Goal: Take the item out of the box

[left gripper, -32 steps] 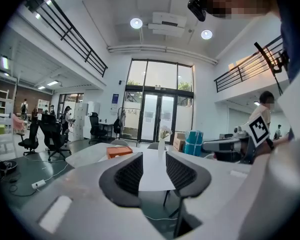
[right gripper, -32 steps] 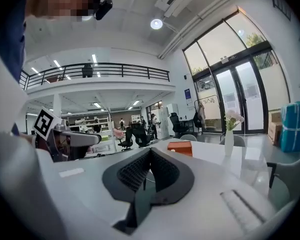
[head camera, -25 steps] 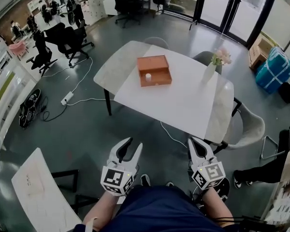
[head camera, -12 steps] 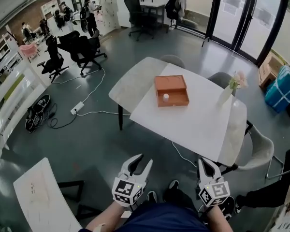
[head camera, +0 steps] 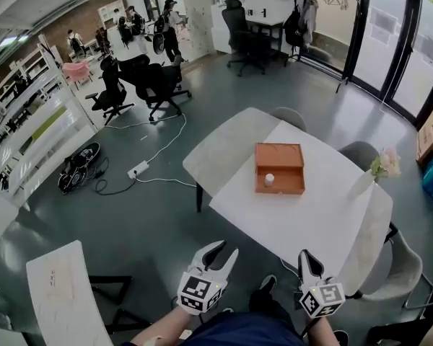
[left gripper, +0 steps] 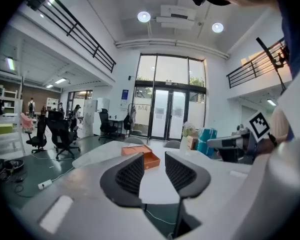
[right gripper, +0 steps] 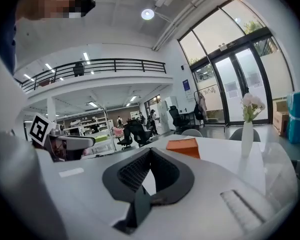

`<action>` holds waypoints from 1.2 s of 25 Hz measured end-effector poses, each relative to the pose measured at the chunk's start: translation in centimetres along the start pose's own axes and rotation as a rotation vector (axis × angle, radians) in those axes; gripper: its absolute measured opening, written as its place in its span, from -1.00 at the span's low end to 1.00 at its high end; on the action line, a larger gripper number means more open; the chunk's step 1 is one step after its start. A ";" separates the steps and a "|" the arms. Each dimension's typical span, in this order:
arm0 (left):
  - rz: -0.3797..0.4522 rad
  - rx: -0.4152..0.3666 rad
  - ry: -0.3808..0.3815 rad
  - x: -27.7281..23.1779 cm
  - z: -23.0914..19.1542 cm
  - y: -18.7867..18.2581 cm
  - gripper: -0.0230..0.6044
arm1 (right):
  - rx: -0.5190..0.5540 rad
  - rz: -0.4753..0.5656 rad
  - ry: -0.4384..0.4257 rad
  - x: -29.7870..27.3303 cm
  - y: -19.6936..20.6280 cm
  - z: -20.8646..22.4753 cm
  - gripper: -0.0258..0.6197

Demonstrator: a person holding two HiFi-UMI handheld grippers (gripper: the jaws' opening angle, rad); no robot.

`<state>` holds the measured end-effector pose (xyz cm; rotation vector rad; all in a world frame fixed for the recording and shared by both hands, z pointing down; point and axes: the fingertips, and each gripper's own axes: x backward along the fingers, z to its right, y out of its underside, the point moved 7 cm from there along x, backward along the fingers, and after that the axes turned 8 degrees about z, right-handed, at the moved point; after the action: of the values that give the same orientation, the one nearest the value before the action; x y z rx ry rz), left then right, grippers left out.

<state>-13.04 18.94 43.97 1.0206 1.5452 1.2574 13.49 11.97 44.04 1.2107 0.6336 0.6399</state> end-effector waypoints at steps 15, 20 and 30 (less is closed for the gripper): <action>0.059 -0.048 -0.060 -14.6 -2.0 -4.3 -0.92 | -0.065 0.028 -0.028 -10.0 -4.2 12.6 -0.92; 0.048 -0.050 -0.030 -18.2 -4.5 -3.7 -0.92 | -0.062 0.013 0.014 -11.9 -3.8 14.2 -0.92; -0.035 -0.124 0.107 -26.7 -11.0 -2.5 -0.87 | -0.064 0.048 0.170 -15.6 -3.9 15.3 -0.92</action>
<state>-16.19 -9.81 46.10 0.8561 1.5380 1.3847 14.83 -10.19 45.36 1.1223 0.7226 0.8041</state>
